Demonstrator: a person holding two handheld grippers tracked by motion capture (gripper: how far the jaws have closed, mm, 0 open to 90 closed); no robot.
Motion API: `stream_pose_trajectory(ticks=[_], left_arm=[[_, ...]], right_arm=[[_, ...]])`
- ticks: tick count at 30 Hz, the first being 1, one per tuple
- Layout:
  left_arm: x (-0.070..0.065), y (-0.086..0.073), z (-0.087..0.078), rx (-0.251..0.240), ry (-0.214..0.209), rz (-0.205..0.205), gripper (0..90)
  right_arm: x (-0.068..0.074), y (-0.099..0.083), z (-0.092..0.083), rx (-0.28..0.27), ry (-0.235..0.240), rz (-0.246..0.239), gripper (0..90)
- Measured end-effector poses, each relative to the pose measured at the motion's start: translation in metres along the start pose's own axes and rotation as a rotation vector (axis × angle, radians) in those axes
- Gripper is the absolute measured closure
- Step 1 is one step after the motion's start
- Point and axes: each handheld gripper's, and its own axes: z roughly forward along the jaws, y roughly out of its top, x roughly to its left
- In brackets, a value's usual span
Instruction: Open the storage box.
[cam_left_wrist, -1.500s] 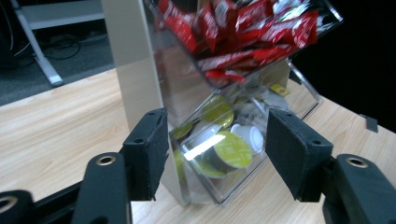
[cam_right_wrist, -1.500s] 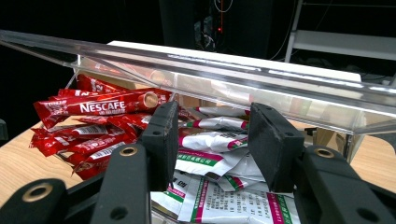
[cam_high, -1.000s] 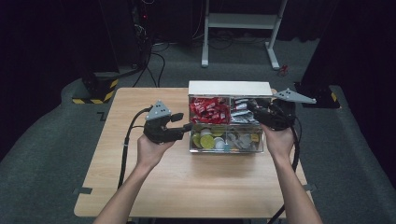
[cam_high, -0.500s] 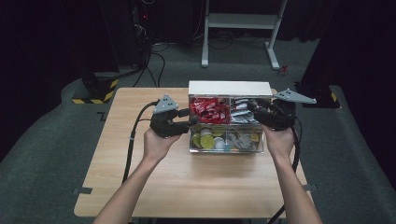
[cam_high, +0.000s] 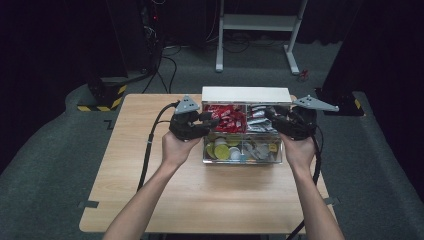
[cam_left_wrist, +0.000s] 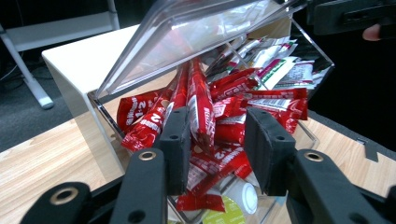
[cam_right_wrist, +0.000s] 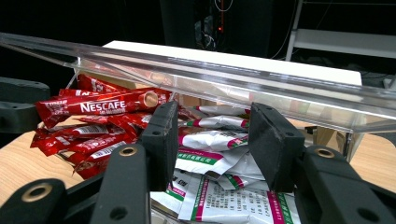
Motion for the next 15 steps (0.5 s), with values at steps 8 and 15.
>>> stream_pose_trajectory(ticks=[8, 15], left_arm=[[0.004, 0.001, 0.009, 0.018, -0.013, -0.019, 66.0], [0.003, 0.007, 0.016, 0.033, -0.013, -0.003, 68.7]], right_arm=[[0.0, 0.0, 0.0, -0.001, 0.001, 0.001, 52.8], [-0.001, -0.001, 0.002, 0.004, 0.0, 0.007, 52.6]])
